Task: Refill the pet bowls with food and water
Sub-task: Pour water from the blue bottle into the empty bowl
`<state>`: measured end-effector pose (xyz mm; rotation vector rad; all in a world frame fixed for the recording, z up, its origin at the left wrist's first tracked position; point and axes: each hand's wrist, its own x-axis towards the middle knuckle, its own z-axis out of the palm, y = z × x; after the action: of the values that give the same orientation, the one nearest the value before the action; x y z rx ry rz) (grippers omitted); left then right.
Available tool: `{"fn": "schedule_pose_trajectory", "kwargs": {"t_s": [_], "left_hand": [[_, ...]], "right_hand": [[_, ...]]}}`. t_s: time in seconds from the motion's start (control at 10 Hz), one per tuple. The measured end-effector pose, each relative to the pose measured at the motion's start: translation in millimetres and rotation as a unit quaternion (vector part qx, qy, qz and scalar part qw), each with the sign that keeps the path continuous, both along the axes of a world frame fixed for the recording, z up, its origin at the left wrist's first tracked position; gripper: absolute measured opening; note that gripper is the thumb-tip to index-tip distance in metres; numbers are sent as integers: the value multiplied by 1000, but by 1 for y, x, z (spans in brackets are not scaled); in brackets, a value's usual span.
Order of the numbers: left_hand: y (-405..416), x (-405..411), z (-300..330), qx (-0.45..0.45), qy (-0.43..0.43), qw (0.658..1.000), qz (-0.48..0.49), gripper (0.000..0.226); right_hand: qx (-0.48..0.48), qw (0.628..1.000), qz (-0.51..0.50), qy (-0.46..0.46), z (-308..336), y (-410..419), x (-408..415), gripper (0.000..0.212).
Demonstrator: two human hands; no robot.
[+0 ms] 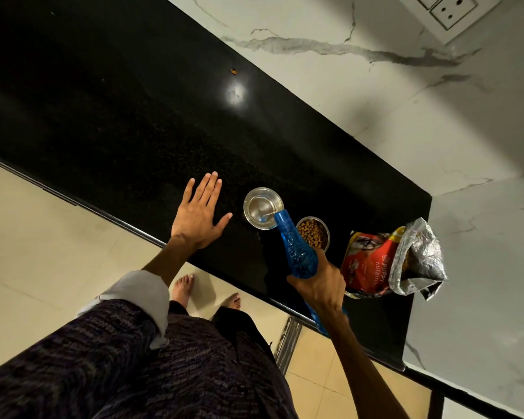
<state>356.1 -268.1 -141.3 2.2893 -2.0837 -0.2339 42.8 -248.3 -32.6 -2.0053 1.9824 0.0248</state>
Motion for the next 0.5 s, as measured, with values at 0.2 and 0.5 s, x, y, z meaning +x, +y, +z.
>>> {"fn": "schedule_pose_trajectory", "kwargs": {"t_s": [0.2, 0.5], "left_hand": [[0, 1, -1, -1, -2, 1000, 0, 89], [0, 0, 0, -1, -2, 1000, 0, 89]], "right_hand": [[-1, 1000, 2, -2, 0, 0, -1, 88], [5, 1000, -1, 2, 1, -2, 0, 89]]}}
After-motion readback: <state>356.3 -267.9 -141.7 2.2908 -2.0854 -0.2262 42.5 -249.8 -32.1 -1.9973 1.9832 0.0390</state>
